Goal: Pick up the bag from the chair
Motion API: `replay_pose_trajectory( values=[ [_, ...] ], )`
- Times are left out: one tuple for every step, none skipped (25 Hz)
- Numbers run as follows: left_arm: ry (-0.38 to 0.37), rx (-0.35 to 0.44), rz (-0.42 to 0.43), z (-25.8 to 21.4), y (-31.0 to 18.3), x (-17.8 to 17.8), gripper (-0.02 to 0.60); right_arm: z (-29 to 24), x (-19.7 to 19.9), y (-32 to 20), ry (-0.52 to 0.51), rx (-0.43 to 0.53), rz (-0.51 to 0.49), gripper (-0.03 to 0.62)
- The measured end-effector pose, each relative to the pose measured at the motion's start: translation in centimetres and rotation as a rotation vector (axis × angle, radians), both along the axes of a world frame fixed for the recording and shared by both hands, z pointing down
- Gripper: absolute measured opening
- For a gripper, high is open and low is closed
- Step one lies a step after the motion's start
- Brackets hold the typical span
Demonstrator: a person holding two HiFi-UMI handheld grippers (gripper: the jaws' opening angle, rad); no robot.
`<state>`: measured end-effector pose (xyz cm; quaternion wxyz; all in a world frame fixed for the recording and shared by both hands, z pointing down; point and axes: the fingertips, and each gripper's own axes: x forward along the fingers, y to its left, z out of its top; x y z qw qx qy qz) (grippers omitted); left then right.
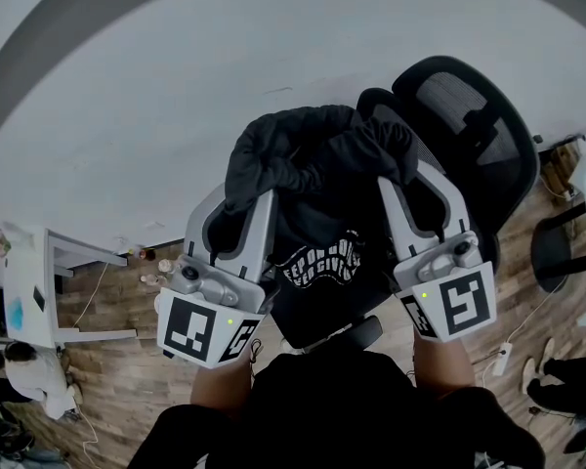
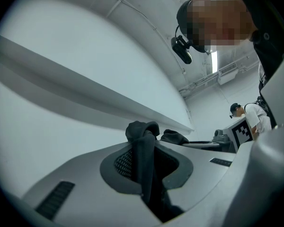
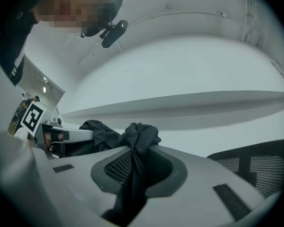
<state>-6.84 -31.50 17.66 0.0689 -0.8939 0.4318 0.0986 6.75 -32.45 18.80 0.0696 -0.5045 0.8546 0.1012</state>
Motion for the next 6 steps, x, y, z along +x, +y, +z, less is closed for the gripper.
replay_pose_trajectory(
  values=[
    [0.000,-0.004,0.001,0.06,0.00,0.02,0.061,0.08,0.00,-0.01,0.001,-0.003,0.001,0.084],
    [-0.001,-0.007,0.002,0.13,-0.05,0.03,0.061,0.18,0.02,-0.05,0.002,-0.006,0.001,0.084],
    [-0.001,-0.010,0.002,0.21,-0.13,0.04,0.061,0.30,0.02,-0.13,0.003,-0.009,0.001,0.084],
    [-0.002,-0.013,0.002,0.31,-0.25,0.04,0.061,0.43,0.02,-0.25,0.003,-0.012,0.001,0.084],
    [-0.004,-0.015,0.002,0.41,-0.37,0.04,0.061,0.55,0.00,-0.37,0.003,-0.014,0.001,0.084],
    [-0.005,-0.017,0.001,0.51,-0.50,0.03,0.061,0.67,-0.03,-0.50,0.003,-0.016,0.000,0.084]
  ],
)
